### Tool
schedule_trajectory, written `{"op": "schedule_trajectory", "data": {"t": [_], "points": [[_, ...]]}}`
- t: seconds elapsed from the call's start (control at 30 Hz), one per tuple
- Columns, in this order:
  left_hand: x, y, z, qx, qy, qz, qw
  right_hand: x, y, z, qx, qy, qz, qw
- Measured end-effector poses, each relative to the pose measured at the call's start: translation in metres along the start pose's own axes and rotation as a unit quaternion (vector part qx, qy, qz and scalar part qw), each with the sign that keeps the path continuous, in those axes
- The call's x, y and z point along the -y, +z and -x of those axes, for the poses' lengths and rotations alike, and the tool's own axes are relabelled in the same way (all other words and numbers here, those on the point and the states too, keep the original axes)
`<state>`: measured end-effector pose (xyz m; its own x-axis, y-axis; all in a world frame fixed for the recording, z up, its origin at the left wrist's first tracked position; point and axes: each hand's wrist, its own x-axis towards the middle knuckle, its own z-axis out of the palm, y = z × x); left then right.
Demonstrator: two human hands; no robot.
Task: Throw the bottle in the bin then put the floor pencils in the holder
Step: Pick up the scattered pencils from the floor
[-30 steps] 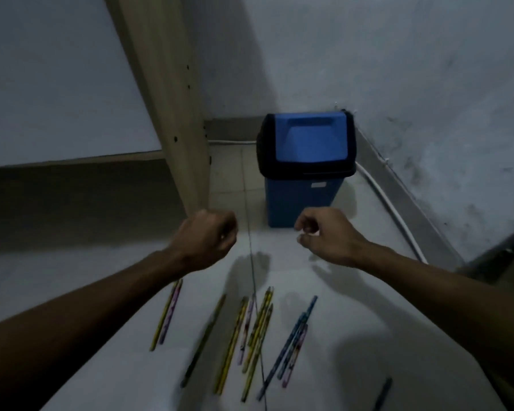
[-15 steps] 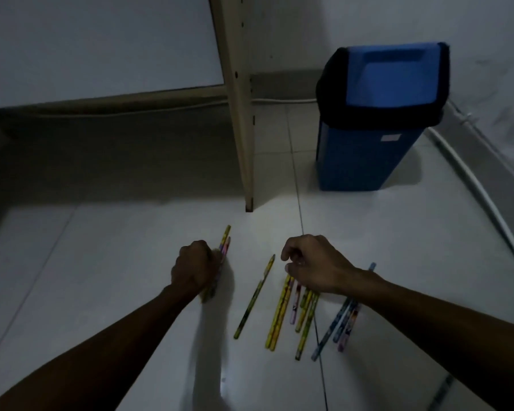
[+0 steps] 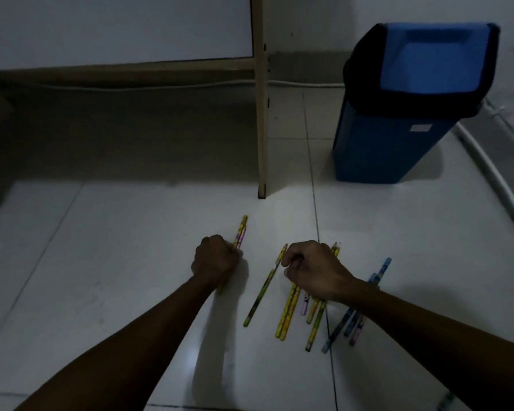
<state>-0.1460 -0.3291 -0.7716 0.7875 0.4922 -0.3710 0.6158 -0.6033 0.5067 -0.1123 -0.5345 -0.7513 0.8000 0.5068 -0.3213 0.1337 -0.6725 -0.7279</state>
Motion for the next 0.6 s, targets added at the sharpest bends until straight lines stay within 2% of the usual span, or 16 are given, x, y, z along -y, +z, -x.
{"op": "schedule_trajectory", "data": {"t": [0.17,0.33,0.5,0.6], "points": [[0.004,-0.005,-0.009,-0.007,-0.040,0.110,0.993,-0.002,0.007,-0.007,-0.005,0.001,-0.009,1.000],[0.009,-0.007,-0.019,-0.061,-0.061,0.190,0.978,0.003,0.011,-0.017,-0.052,0.025,-0.043,0.997],[0.003,-0.003,-0.013,-0.079,-0.047,0.138,0.986,0.004,0.012,-0.017,-0.089,0.066,-0.084,0.990],[0.003,0.003,-0.012,-0.060,-0.034,0.047,0.996,0.000,0.006,-0.015,-0.127,0.100,-0.116,0.980]]}}
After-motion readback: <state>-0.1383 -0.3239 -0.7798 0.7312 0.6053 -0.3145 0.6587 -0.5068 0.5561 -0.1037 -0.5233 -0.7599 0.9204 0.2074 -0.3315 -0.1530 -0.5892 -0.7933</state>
